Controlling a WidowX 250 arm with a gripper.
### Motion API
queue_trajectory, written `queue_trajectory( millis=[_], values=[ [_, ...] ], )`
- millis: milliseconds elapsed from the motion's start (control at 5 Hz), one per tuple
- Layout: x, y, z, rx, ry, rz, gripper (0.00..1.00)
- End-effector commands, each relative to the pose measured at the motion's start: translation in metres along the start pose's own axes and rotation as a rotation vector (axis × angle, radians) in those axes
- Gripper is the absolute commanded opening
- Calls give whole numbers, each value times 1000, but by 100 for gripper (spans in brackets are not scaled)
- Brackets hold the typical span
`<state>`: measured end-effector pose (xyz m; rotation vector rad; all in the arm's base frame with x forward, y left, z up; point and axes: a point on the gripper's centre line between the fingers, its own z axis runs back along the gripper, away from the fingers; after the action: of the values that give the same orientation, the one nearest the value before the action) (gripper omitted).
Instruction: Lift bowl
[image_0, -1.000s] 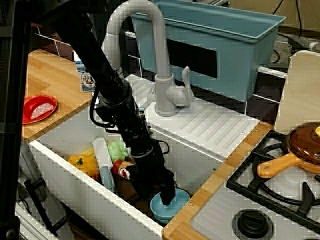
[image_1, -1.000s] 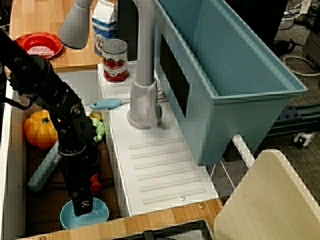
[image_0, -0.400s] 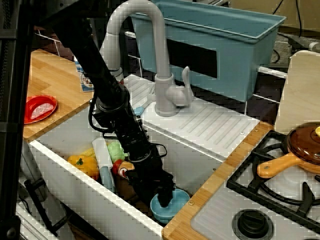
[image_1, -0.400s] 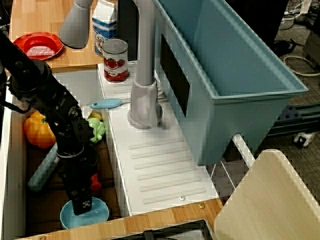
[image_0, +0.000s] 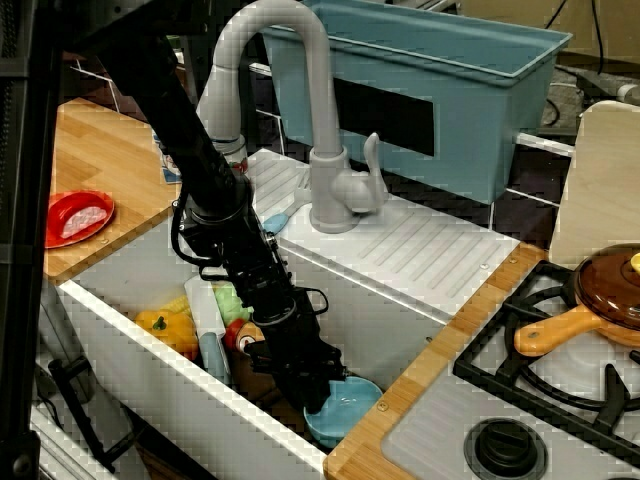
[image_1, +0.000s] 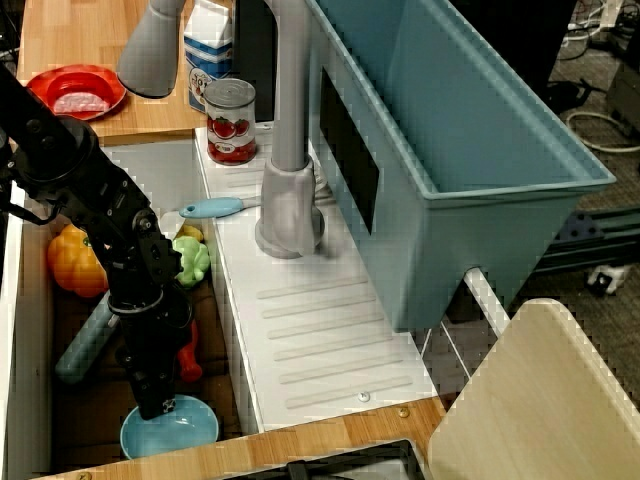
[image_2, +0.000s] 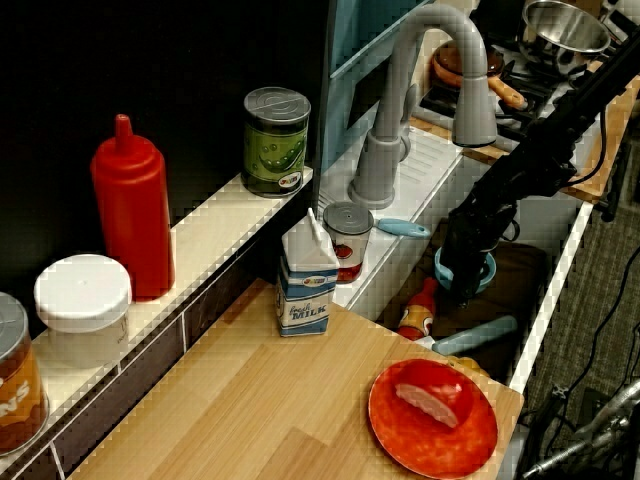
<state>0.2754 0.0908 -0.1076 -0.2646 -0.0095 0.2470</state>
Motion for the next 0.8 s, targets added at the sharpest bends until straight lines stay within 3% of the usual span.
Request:
queue_trajectory(
  millis=[0, 200, 400, 600],
  values=[
    [5, 5, 15, 2, -64, 3, 0],
    [6, 5, 18, 3, -65, 4, 0],
    [0, -15, 42, -51, -46, -12, 0],
    [-5, -40, 77, -138, -40, -18, 0]
  ],
)
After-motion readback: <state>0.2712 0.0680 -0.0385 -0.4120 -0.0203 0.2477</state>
